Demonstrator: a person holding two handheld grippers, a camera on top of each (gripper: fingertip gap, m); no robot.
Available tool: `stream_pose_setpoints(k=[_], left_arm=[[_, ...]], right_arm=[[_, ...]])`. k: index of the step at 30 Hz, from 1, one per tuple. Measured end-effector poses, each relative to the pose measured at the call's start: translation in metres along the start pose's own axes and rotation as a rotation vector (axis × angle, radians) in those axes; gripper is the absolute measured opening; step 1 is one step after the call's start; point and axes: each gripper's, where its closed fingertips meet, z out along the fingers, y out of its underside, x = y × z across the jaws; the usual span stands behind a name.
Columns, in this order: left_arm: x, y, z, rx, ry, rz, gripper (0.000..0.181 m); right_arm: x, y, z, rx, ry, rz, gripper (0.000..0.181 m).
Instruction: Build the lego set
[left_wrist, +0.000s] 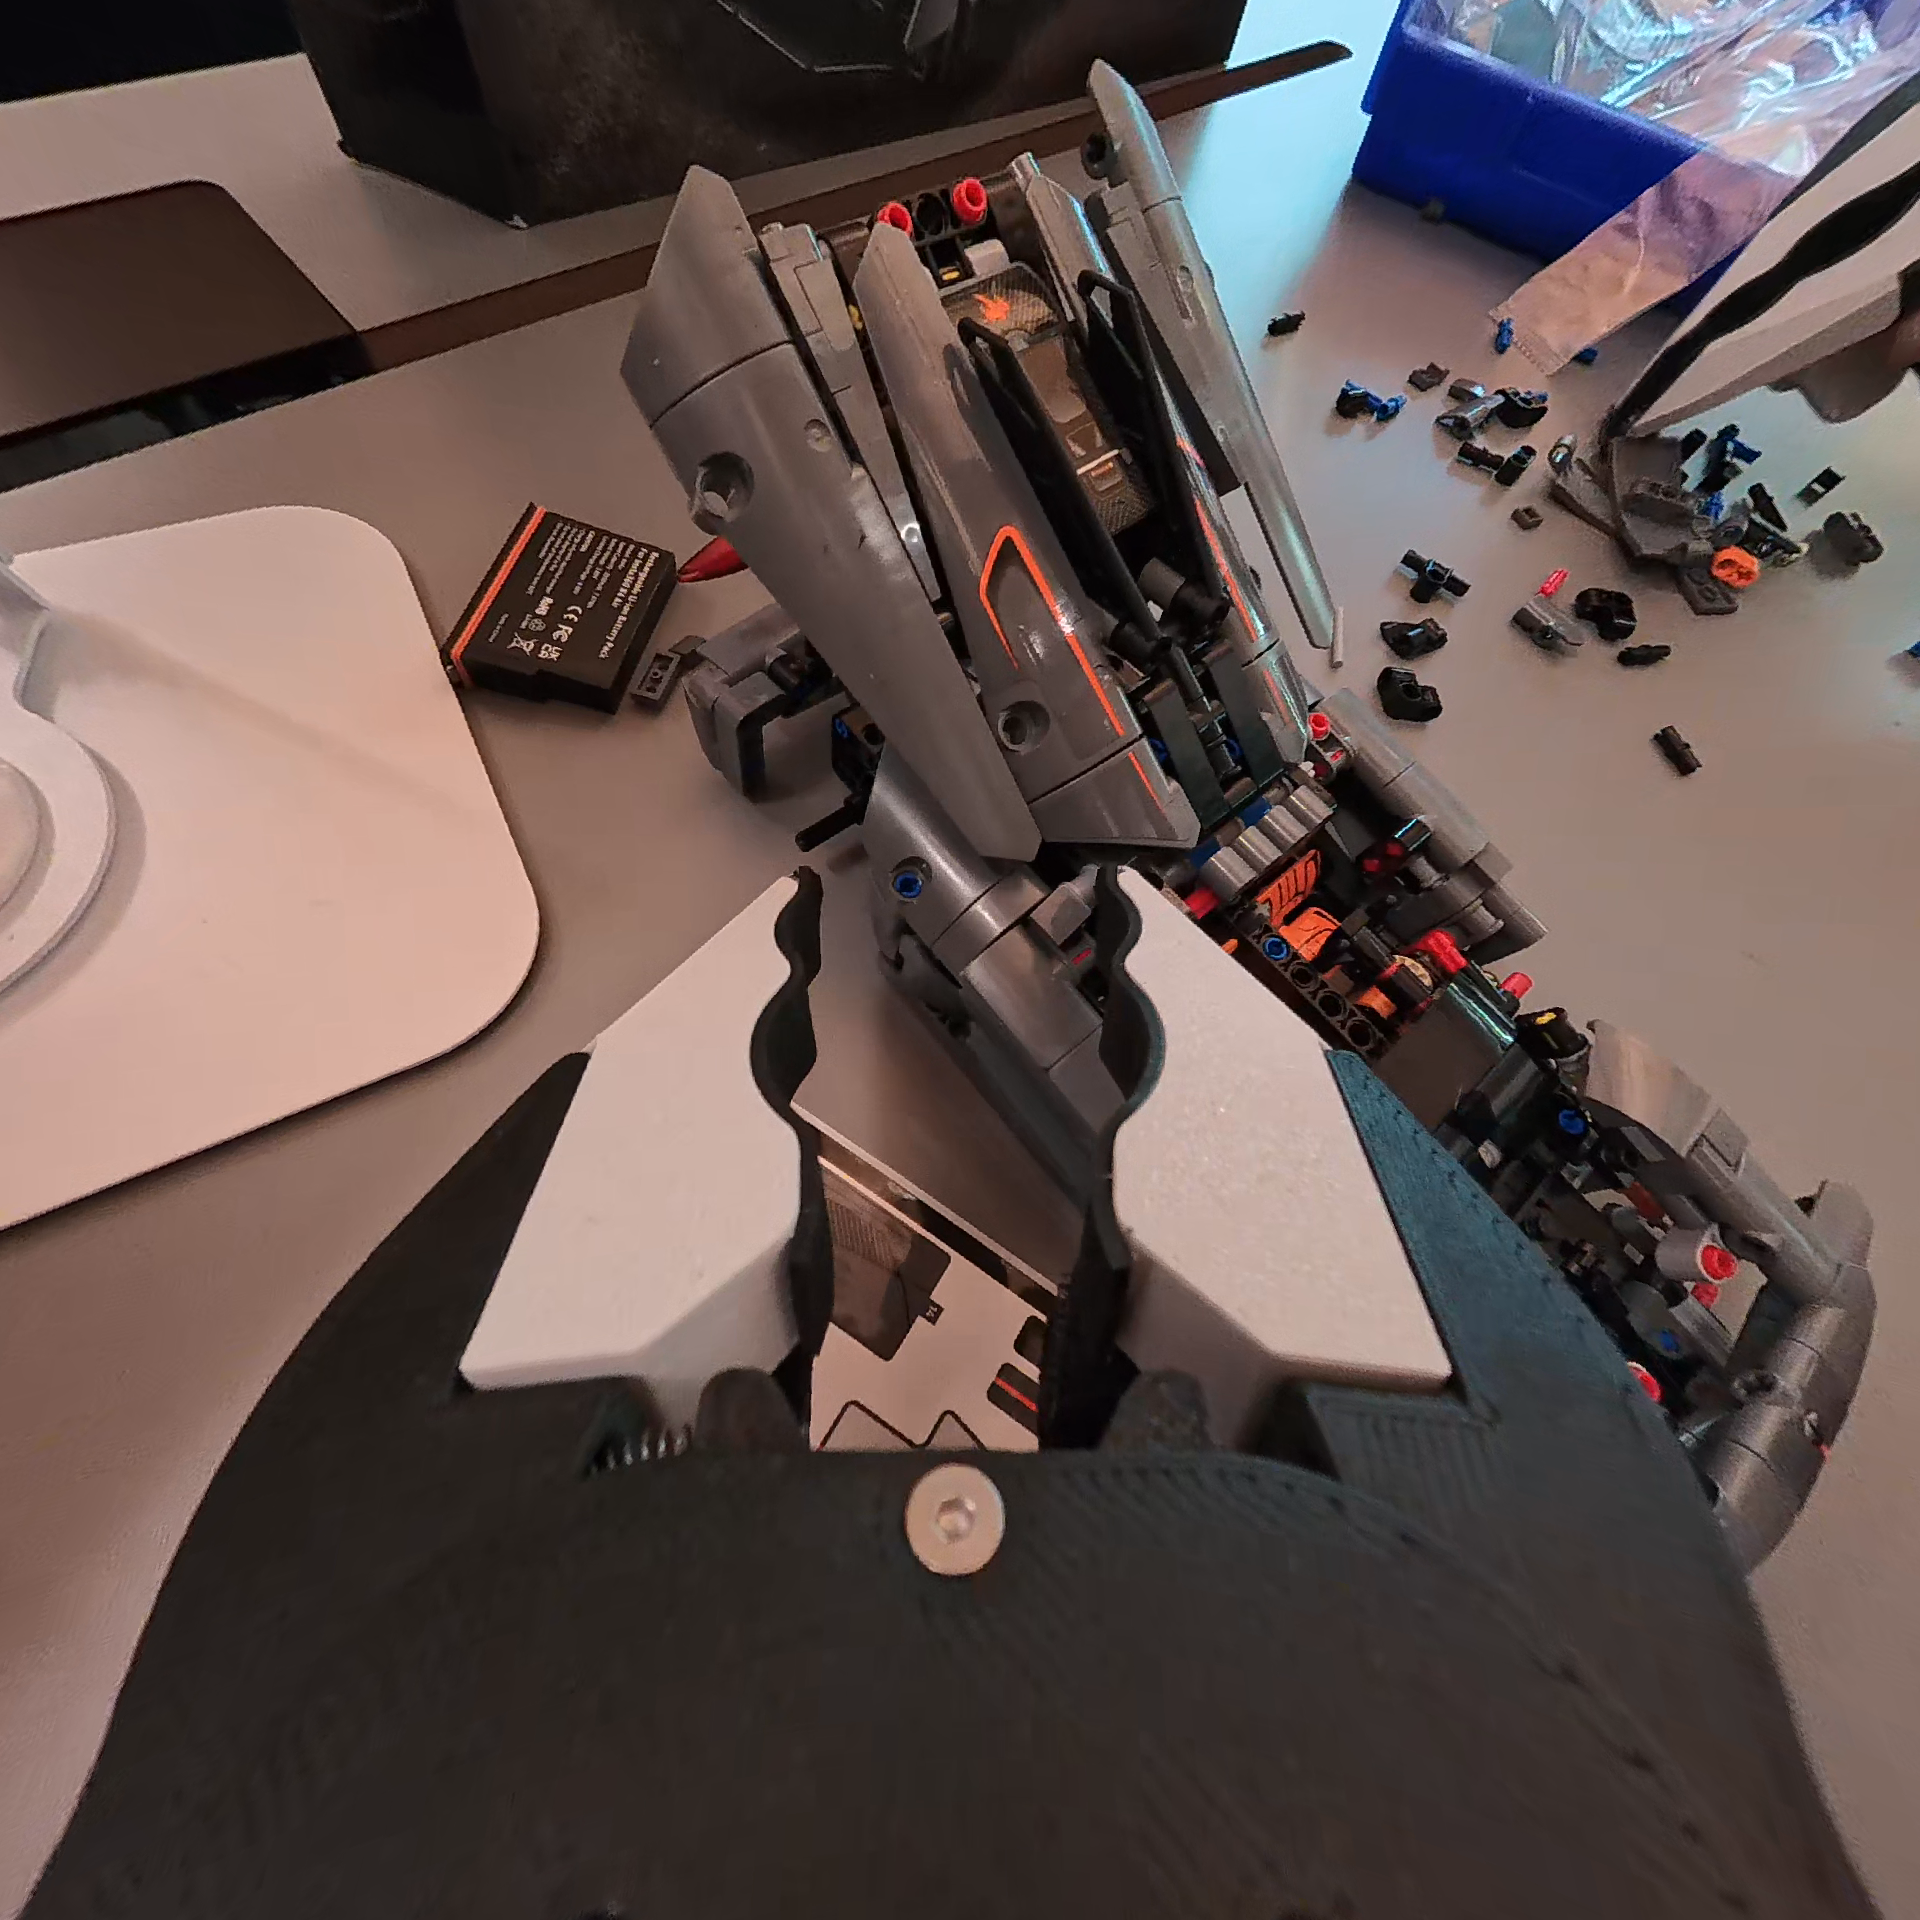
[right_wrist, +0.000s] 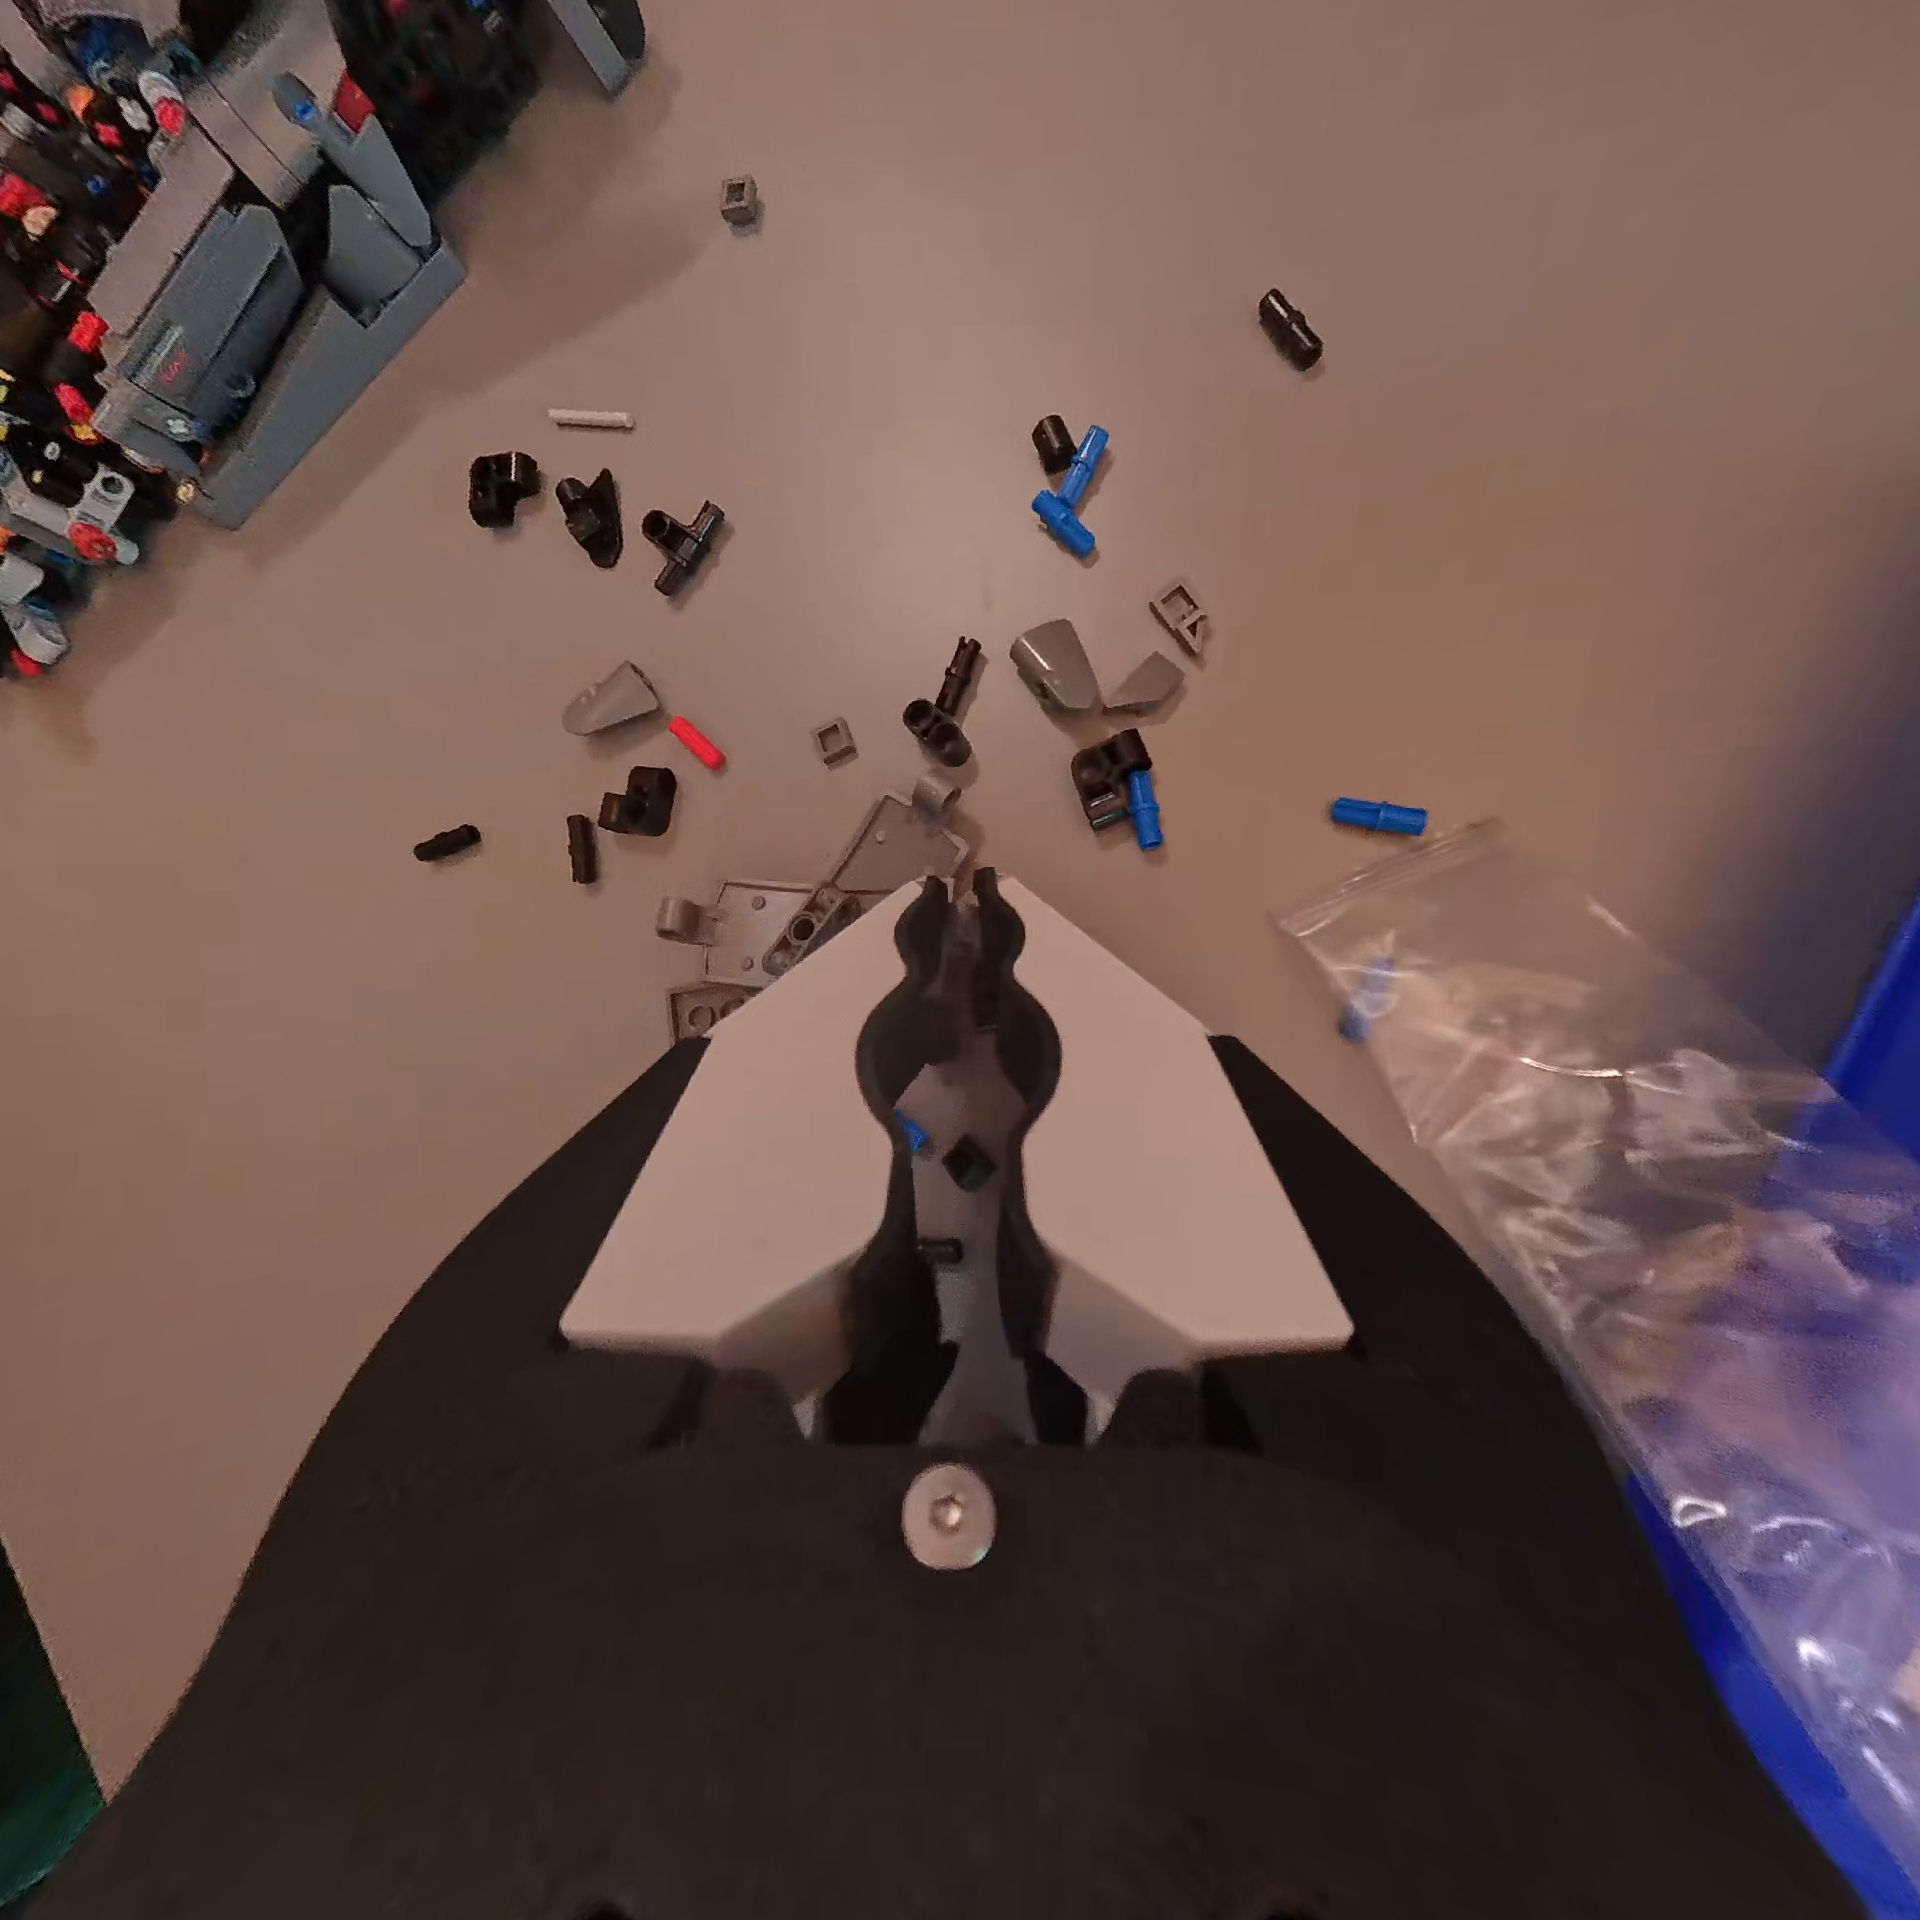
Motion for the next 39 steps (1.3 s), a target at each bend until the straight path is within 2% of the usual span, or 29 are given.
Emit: stream_pose_setpoints(k=[6,14,20,21,22,24,27,31,33,39], left_arm=[[-0.001,-0.002,-0.002,0.009,-0.005,0.003,0.050],[-0.001,-0.002,-0.002,0.006,-0.009,0.008,0.050],[0.001,-0.001,0.000,0.000,-0.009,0.016,0.050],[0.001,-0.001,0.000,0.000,-0.008,0.015,0.050],[0.000,-0.001,0.000,0.002,-0.009,0.015,0.050],[-0.001,-0.001,-0.001,0.005,-0.012,0.013,0.051],[-0.003,-0.003,-0.003,0.012,-0.016,0.010,0.051],[0.001,-0.005,-0.004,0.019,-0.011,0.018,0.050],[0.003,-0.005,-0.003,0.015,-0.010,0.026,0.050],[-0.001,-0.001,0.000,0.005,-0.018,0.020,0.051]], right_arm=[[-0.014,-0.006,-0.012,0.042,-0.059,-0.006,0.004],[-0.057,0.000,-0.024,0.039,-0.144,-0.069,0.003],[-0.103,0.015,0.003,-0.039,-0.221,-0.140,0.005],[-0.104,0.016,0.009,-0.053,-0.211,-0.142,0.019],[-0.101,0.016,0.012,-0.064,-0.182,-0.141,0.031],[-0.093,0.010,0.004,-0.039,-0.149,-0.126,0.030],[-0.069,-0.003,-0.027,0.038,-0.084,-0.083,0.029],[-0.034,0.005,-0.056,0.025,0.032,-0.045,0.030],[-0.031,0.008,-0.052,0.005,0.030,-0.037,0.032],[-0.025,0.017,-0.009,-0.121,0.083,-0.021,0.046]])
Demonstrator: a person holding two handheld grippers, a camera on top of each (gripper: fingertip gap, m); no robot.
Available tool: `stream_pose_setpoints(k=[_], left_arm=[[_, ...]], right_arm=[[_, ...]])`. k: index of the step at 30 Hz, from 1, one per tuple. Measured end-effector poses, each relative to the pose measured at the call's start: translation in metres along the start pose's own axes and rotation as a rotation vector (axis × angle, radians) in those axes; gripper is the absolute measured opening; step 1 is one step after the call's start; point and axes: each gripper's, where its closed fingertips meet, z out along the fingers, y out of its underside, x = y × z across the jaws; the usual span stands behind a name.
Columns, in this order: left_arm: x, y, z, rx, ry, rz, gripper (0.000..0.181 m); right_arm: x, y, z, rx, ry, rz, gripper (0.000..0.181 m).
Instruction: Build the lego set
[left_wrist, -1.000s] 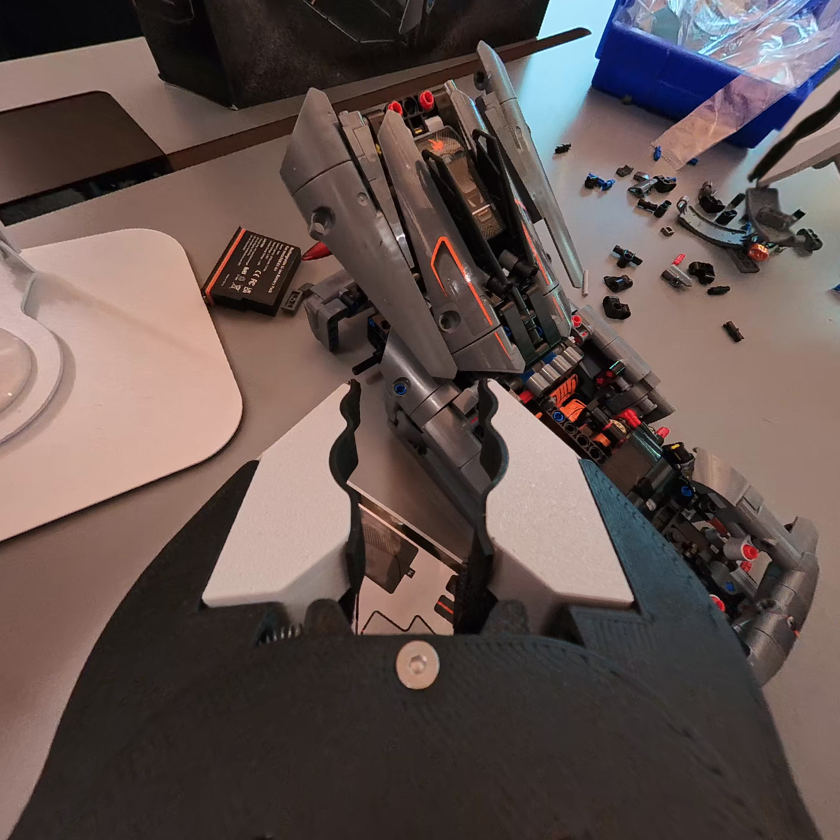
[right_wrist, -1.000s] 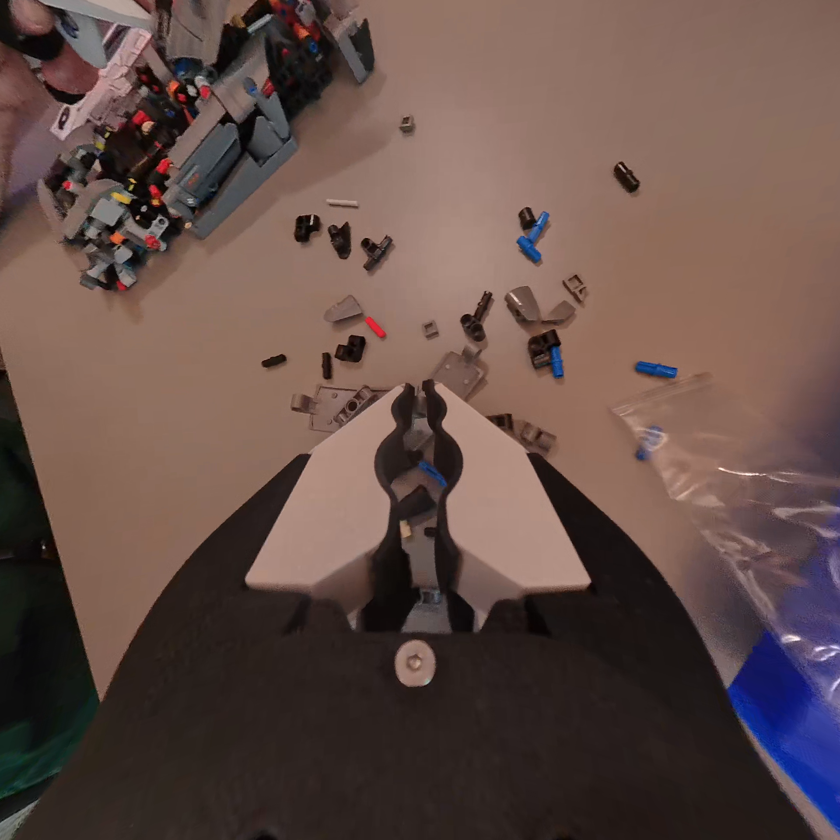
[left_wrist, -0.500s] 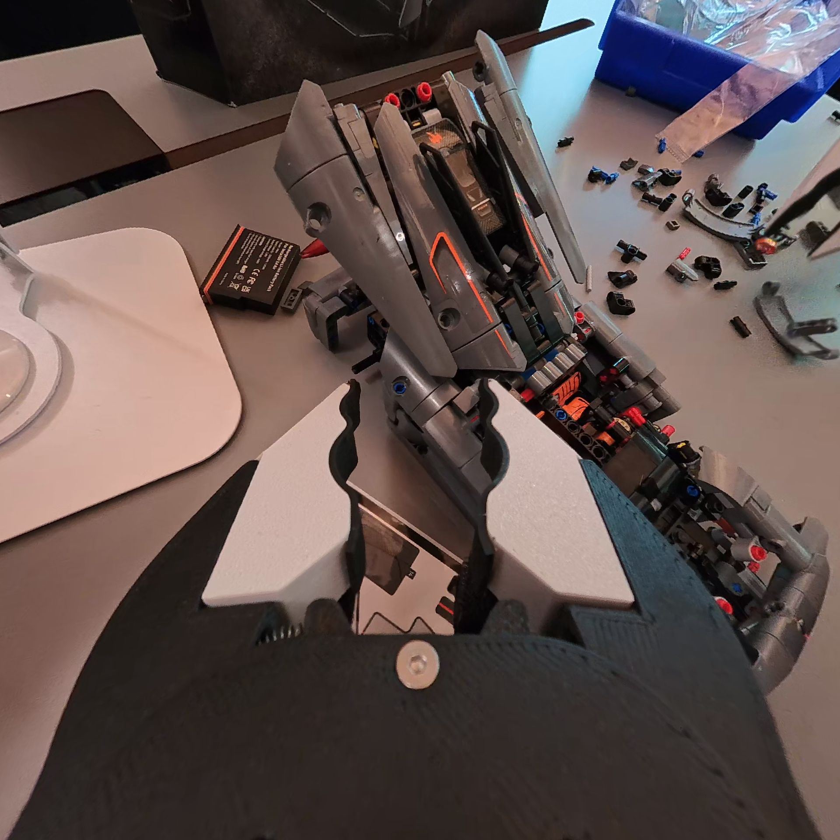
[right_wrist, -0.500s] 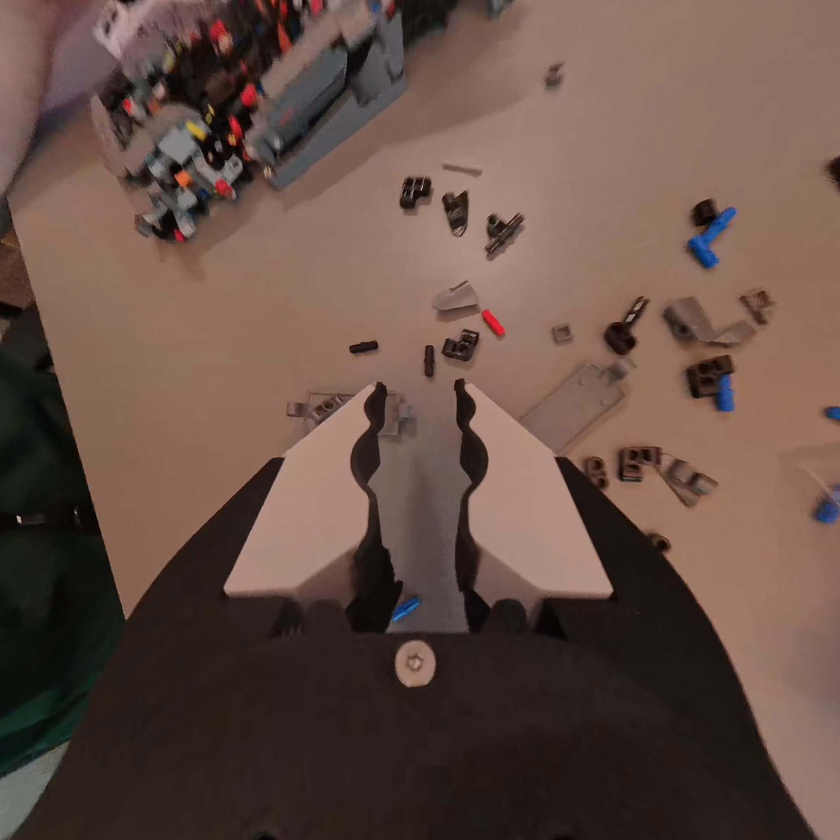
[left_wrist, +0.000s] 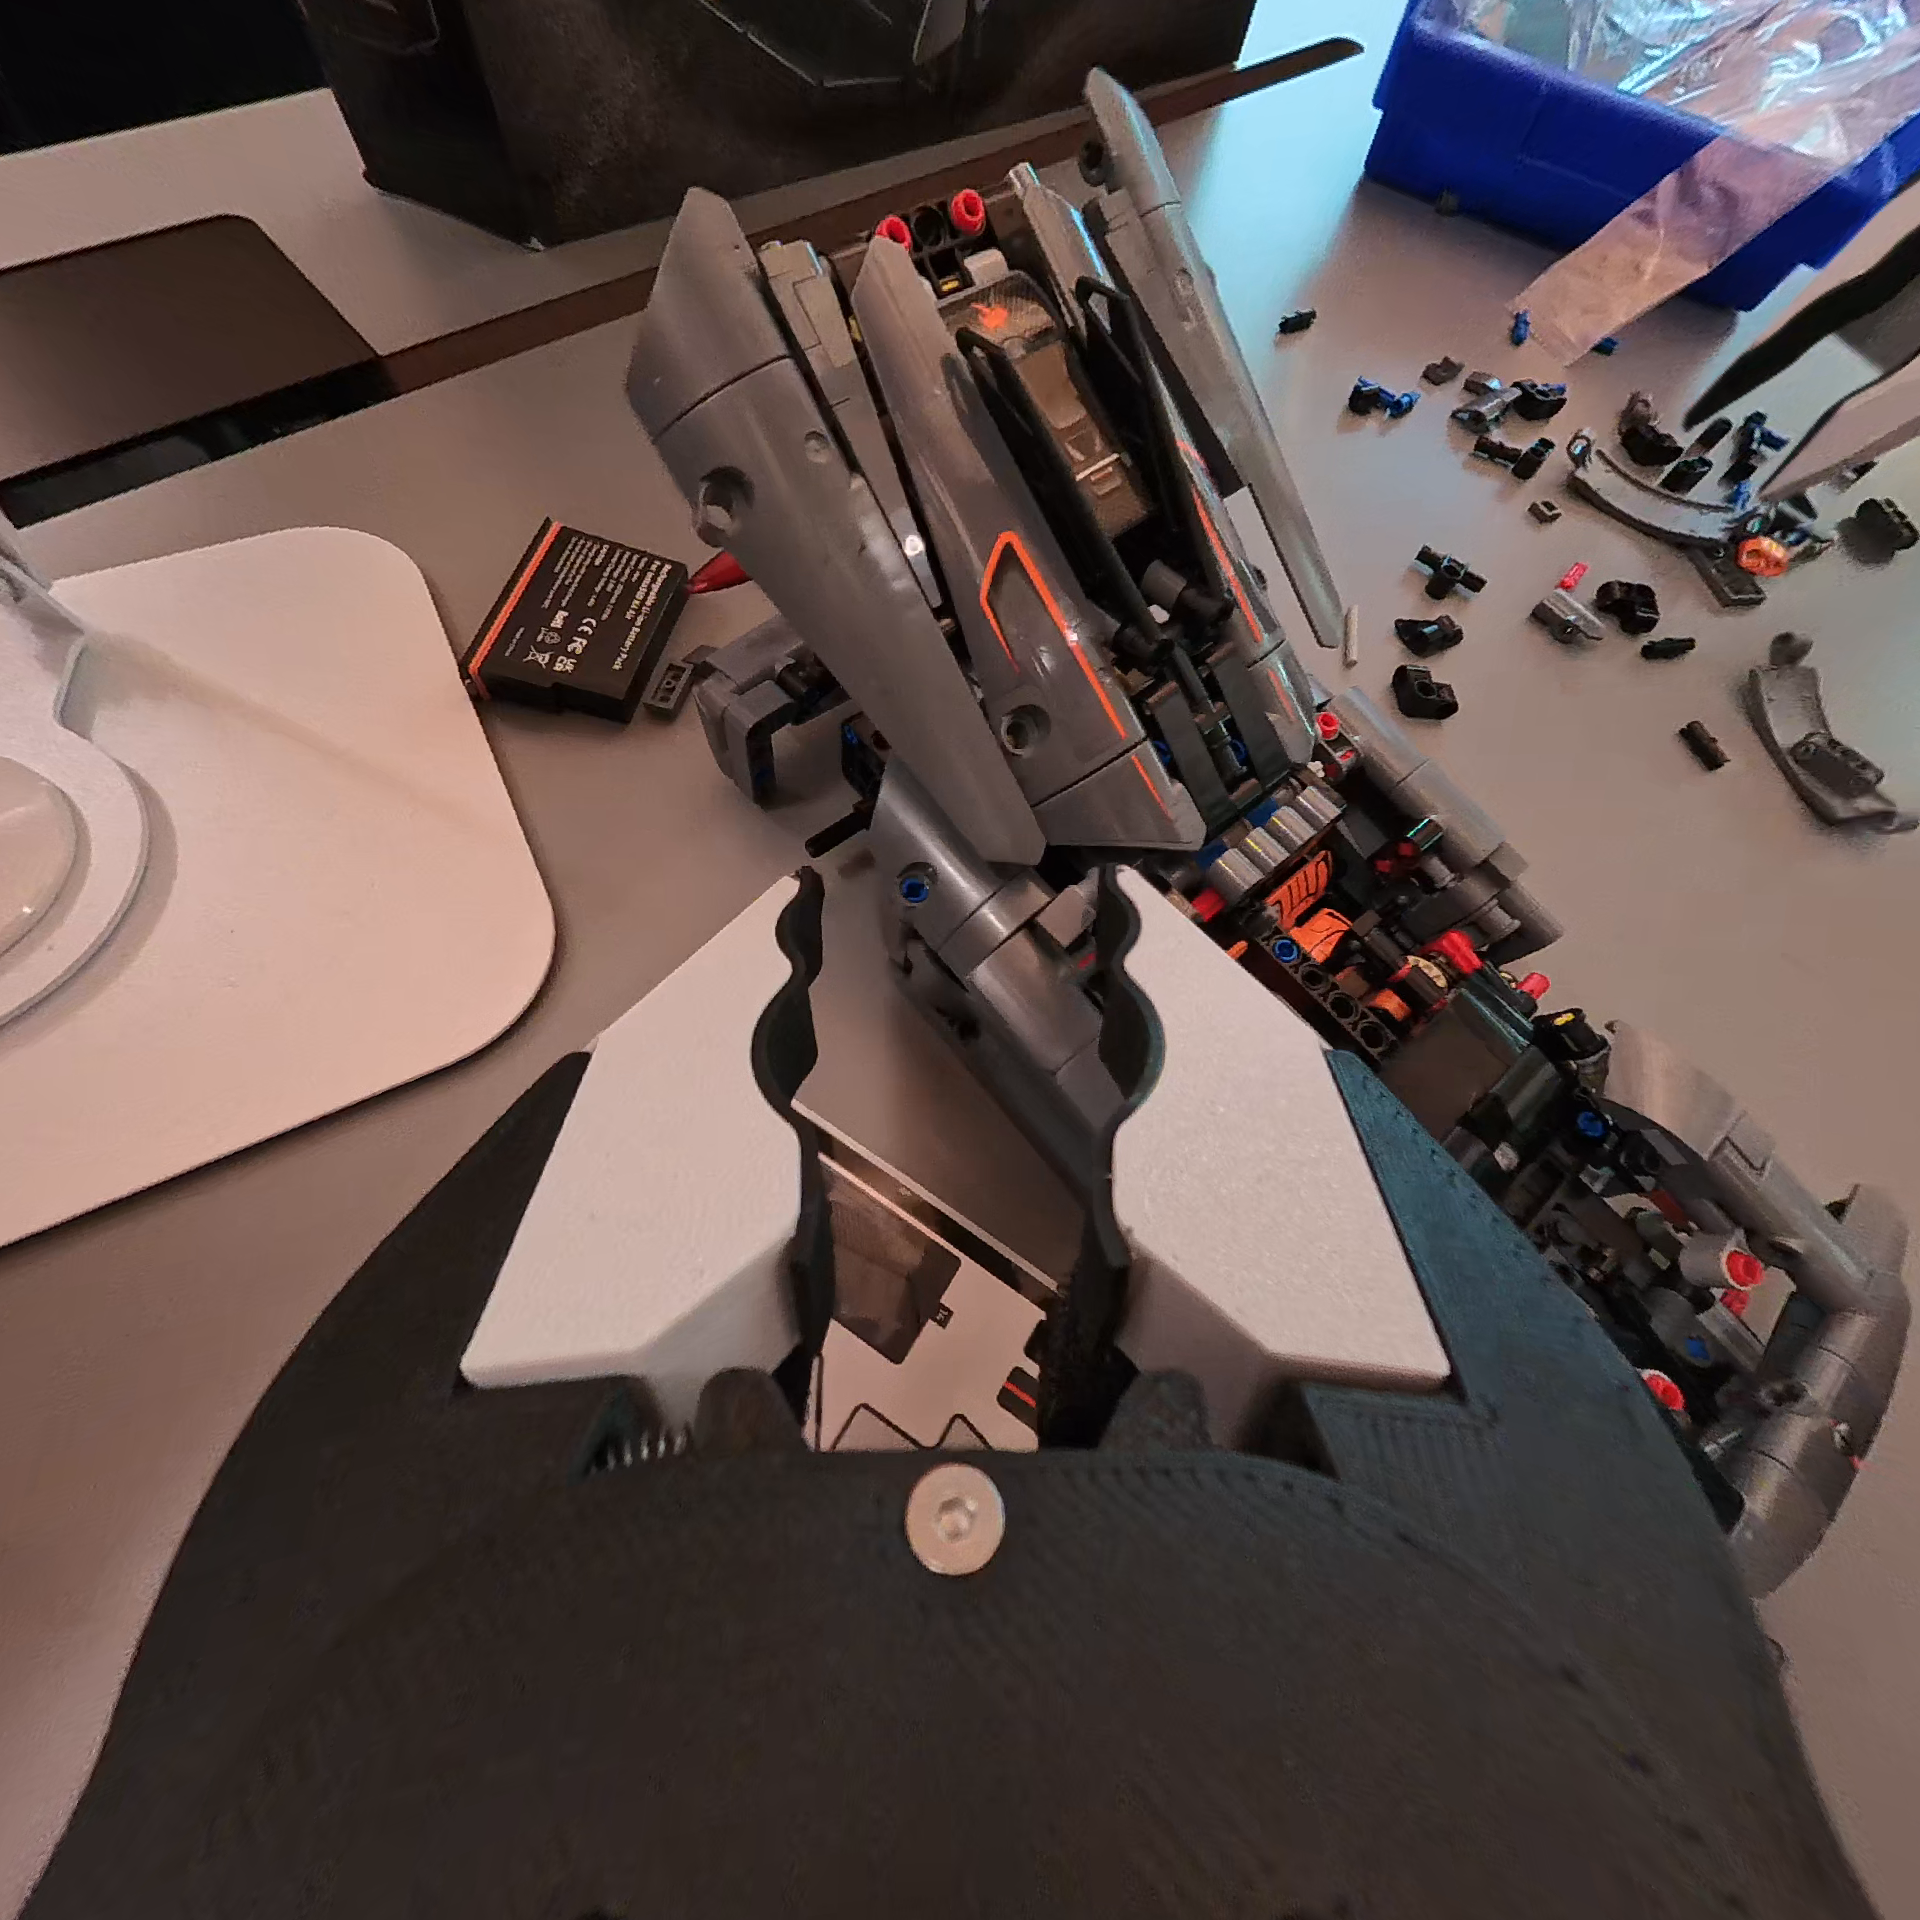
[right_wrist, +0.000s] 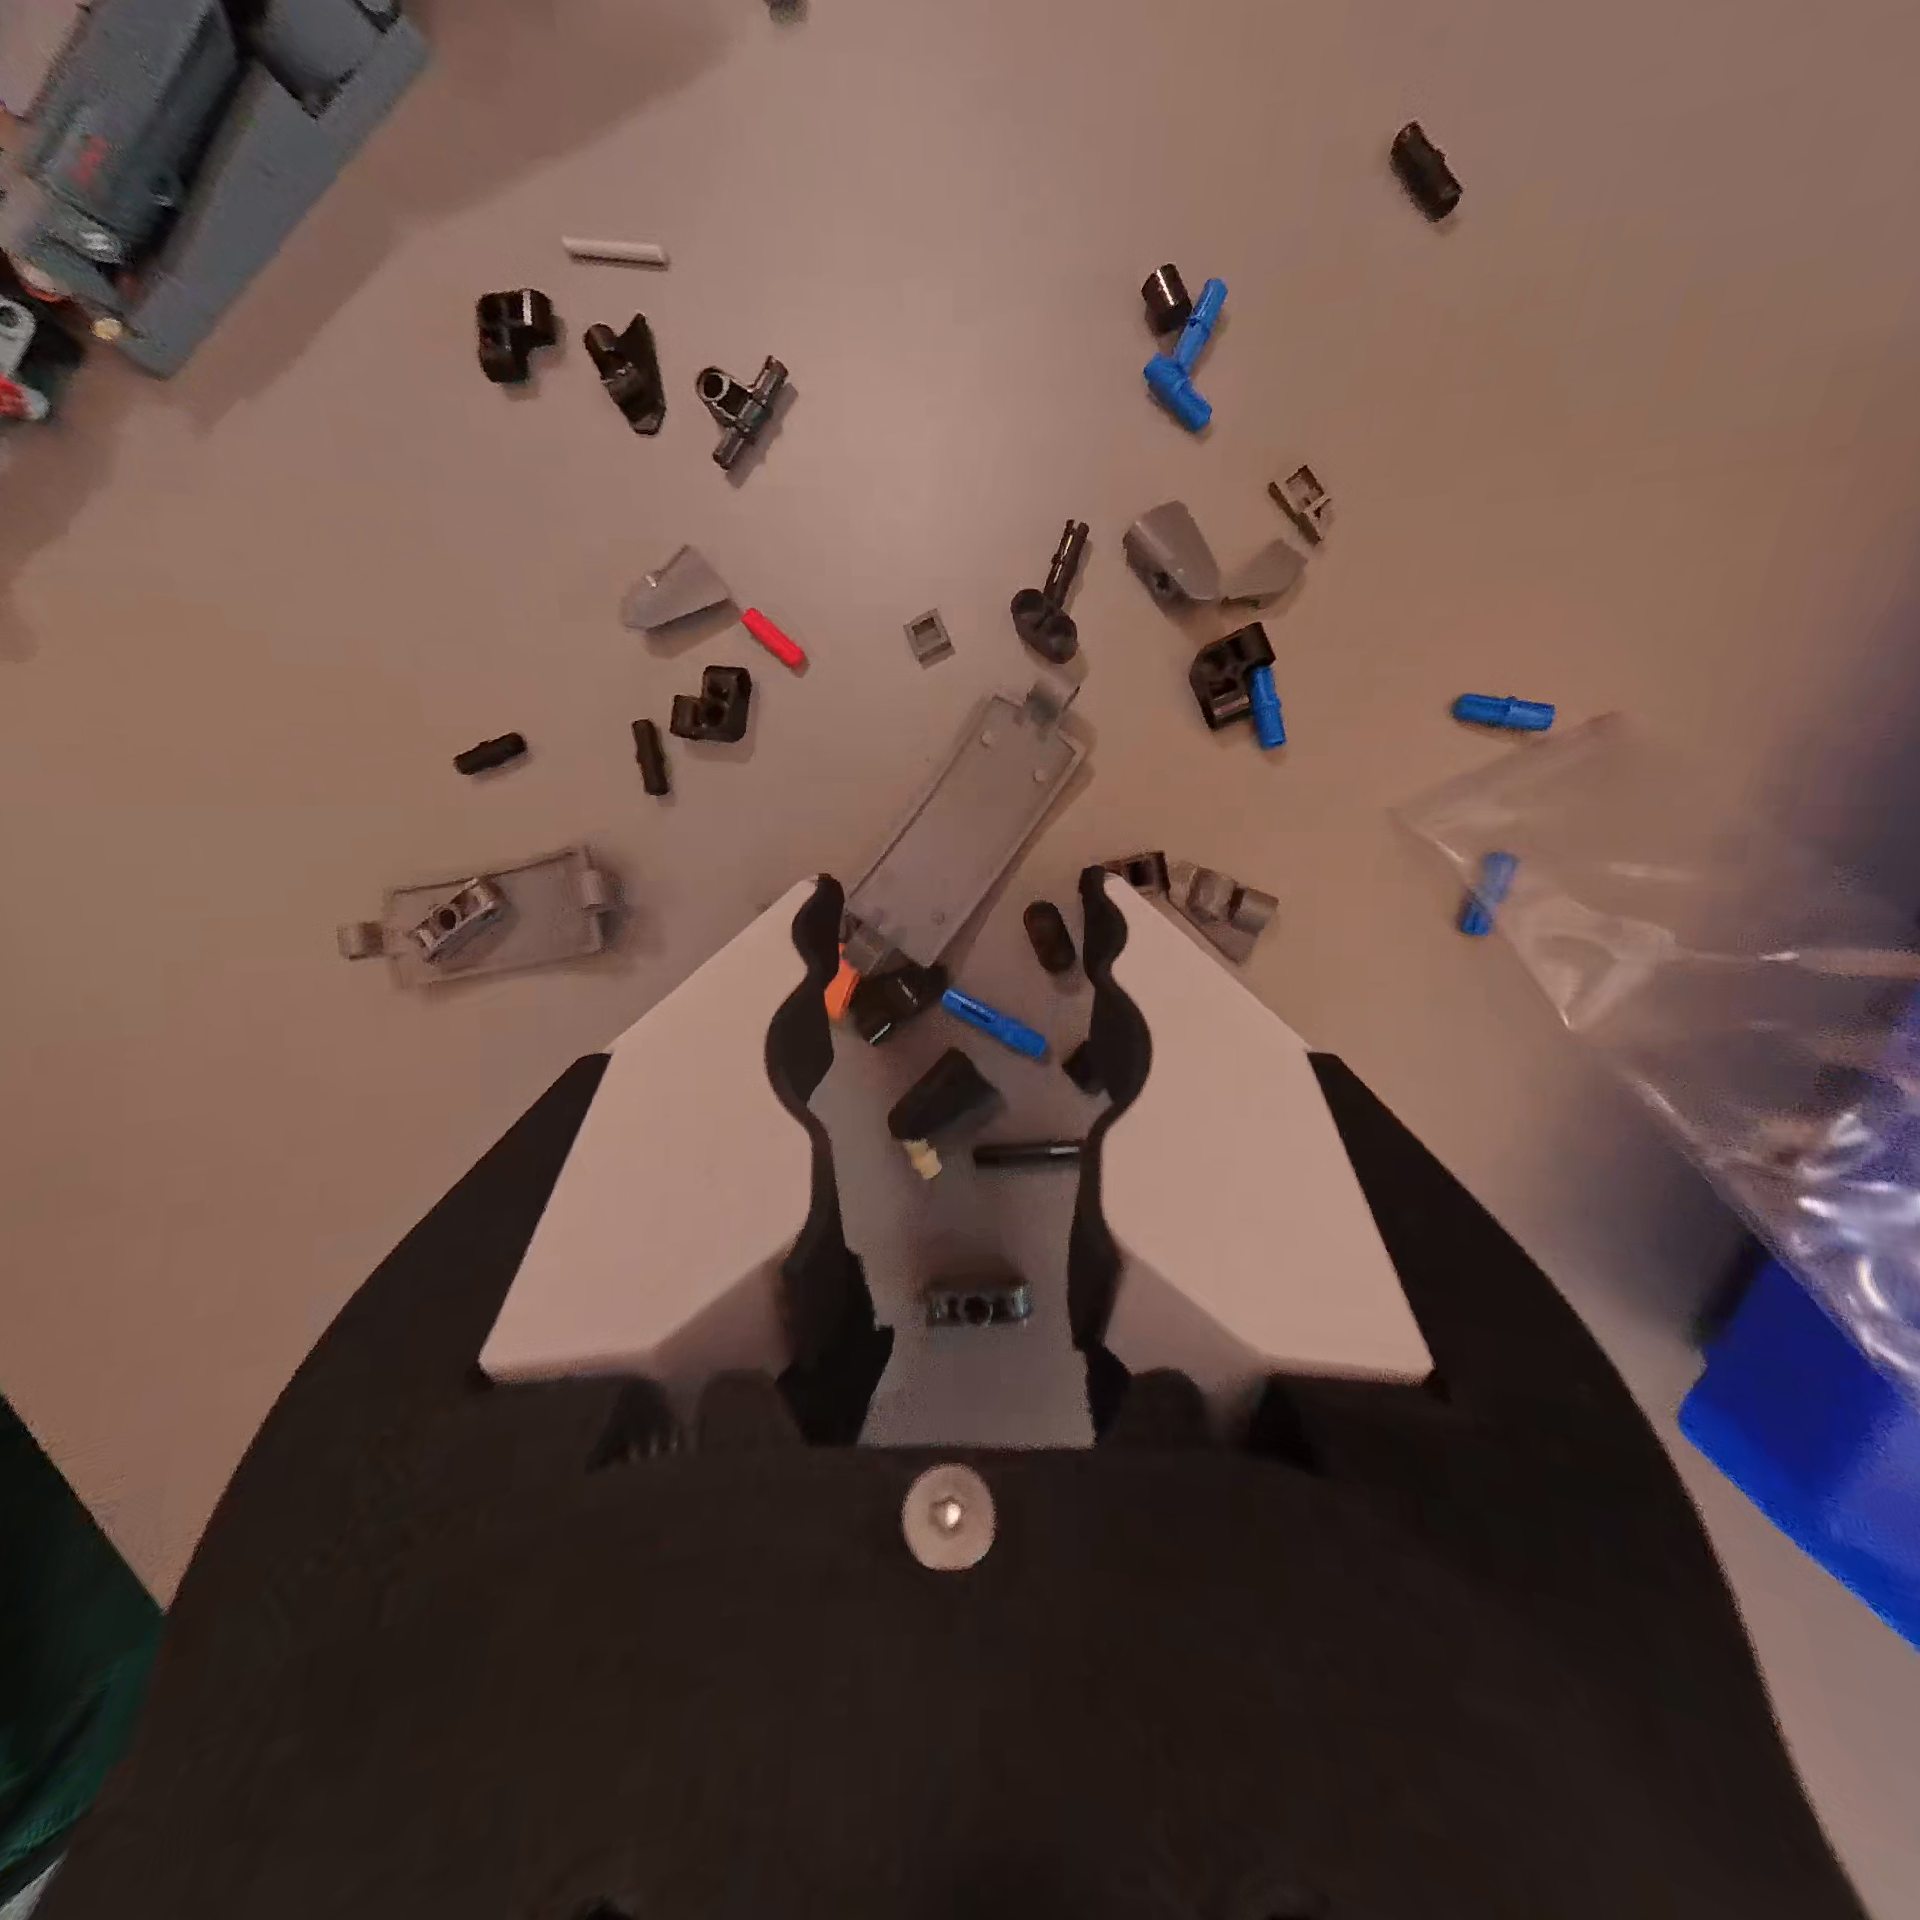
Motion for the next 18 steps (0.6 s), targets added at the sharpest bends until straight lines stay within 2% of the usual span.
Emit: stream_pose_setpoints(k=[9,14,16,18], left_arm=[[0.000,-0.002,-0.002,0.002,-0.009,0.014,0.050],[0.000,-0.003,-0.004,0.007,-0.009,0.015,0.050],[0.000,-0.003,-0.004,0.006,-0.010,0.016,0.050],[-0.001,-0.004,-0.004,0.008,-0.013,0.018,0.050]], right_arm=[[0.012,-0.003,0.023,-0.088,0.130,-0.004,0.055],[0.010,-0.004,0.024,-0.102,0.160,-0.060,0.037],[0.007,-0.004,0.025,-0.101,0.151,-0.084,0.023],[0.004,-0.003,0.025,-0.103,0.146,-0.099,0.022]])
